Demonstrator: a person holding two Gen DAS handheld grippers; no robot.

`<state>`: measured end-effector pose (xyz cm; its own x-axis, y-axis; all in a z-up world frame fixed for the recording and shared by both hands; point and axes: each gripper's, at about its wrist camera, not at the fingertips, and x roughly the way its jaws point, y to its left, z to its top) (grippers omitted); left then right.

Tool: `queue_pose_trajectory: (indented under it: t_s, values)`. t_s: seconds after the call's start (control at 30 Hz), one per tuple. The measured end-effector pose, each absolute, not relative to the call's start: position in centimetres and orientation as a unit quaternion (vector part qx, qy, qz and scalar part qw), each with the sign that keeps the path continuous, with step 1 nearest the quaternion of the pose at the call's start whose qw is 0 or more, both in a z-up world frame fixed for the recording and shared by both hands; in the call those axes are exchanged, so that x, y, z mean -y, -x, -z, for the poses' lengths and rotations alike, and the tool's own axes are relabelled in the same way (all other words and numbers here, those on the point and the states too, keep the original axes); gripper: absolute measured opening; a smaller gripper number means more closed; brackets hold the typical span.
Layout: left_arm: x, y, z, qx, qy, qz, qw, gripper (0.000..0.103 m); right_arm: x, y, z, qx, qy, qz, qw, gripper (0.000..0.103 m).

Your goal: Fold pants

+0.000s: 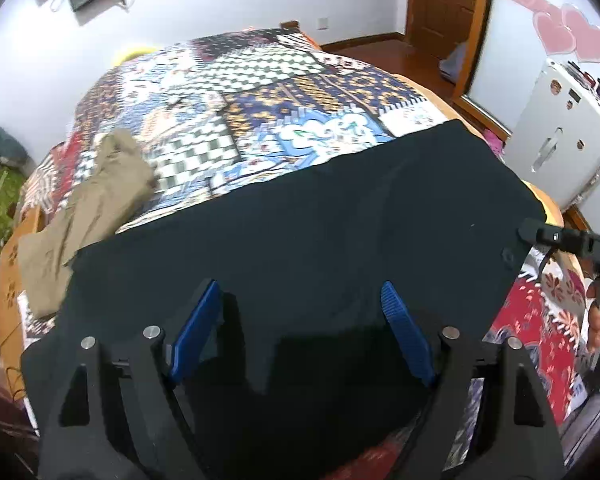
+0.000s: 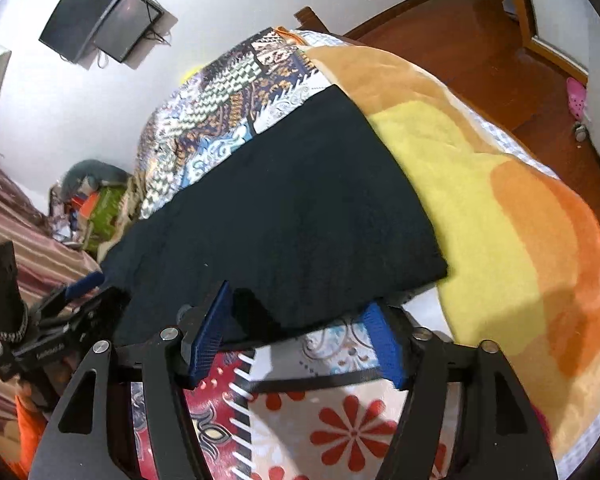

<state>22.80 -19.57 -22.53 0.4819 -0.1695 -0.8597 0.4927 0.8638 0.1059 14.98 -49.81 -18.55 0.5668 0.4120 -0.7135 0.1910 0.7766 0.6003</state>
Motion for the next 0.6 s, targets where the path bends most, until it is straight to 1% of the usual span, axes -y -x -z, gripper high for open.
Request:
queue_pose_trajectory:
  t_s: [0.03, 0.13, 0.17, 0.2, 0.23, 0.3, 0.33, 0.47, 0.6]
  values:
    - [18.9, -22.7, 22.2, -0.467, -0.170, 0.191, 0.847, 0.082, 49.7, -15.0, 18.5, -0.459, -0.324, -0.067, 0.825, 0.063]
    - [17.0, -22.7, 21.6, -0.462, -0.159, 0.173, 0.855, 0.083, 49.5, -15.2, 18.1, -0.454, -0.309, -0.061, 0.833, 0.055]
    - [16.5, -22.8, 21.5, -0.461, -0.155, 0.168, 0.857, 0.083, 49.5, -15.2, 18.0, -0.450, -0.307, -0.057, 0.837, 0.049]
    - [16.1, -23.0, 21.5, -0.462, -0.152, 0.163, 0.859, 0.083, 49.6, -15.2, 18.0, -0.447, -0.307, -0.055, 0.838, 0.041]
    - [15.8, -23.1, 21.6, -0.464, -0.149, 0.159, 0.859, 0.083, 49.7, -15.2, 17.9, -0.444, -0.306, -0.052, 0.841, 0.036]
    - [15.4, -23.5, 22.2, -0.473, -0.144, 0.154, 0.855, 0.083, 50.1, -15.4, 17.7, -0.439, -0.303, -0.044, 0.845, 0.020]
    - [15.4, -23.6, 22.5, -0.478, -0.143, 0.154, 0.853, 0.083, 50.3, -15.5, 17.6, -0.436, -0.302, -0.042, 0.847, 0.017]
    - [15.9, -23.2, 24.3, -0.490, -0.143, 0.158, 0.845, 0.083, 50.5, -15.6, 16.8, -0.421, -0.292, -0.038, 0.858, 0.011]
    - [15.7, -23.1, 24.3, -0.489, -0.130, 0.158, 0.848, 0.083, 50.1, -15.7, 15.5, -0.407, -0.263, -0.037, 0.874, 0.009]
